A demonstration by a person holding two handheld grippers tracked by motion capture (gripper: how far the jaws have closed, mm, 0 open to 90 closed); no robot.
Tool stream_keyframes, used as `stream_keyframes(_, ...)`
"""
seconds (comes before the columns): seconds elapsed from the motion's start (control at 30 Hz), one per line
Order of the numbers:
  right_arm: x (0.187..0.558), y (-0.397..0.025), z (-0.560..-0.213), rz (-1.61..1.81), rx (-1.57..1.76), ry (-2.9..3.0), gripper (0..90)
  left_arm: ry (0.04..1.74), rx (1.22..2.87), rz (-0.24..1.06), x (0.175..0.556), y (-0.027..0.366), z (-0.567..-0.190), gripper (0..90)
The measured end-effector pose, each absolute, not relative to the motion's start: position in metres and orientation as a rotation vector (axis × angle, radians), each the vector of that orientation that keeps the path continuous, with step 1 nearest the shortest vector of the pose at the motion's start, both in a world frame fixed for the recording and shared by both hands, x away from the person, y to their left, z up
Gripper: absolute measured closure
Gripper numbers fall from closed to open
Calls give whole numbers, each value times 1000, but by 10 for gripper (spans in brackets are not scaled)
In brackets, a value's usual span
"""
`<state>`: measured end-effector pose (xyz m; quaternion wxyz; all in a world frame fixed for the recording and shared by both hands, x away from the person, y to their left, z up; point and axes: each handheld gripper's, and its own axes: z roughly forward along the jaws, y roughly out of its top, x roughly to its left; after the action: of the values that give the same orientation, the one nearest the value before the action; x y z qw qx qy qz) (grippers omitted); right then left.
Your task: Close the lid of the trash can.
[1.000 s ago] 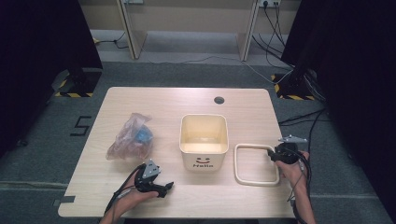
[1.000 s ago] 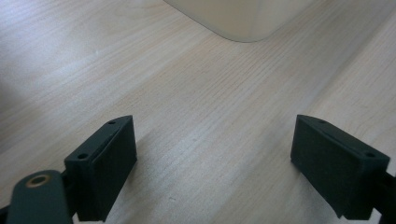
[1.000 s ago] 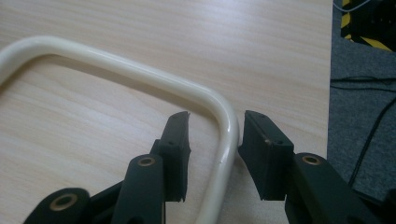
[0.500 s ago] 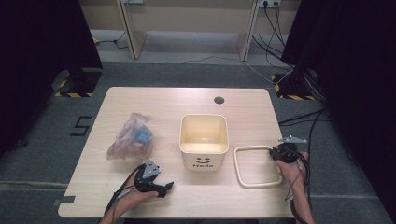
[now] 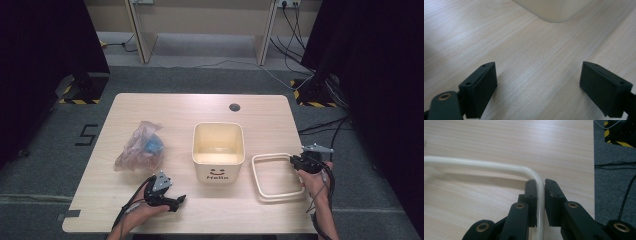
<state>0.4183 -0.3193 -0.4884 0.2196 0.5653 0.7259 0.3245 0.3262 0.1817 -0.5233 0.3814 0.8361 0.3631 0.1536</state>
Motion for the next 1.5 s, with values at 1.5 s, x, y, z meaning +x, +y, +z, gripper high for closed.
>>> stream_keyframes(1.5, 435, -219, -368, 1332, 1194, 1987, 814, 737, 1977, 499, 324, 158, -441, 153)
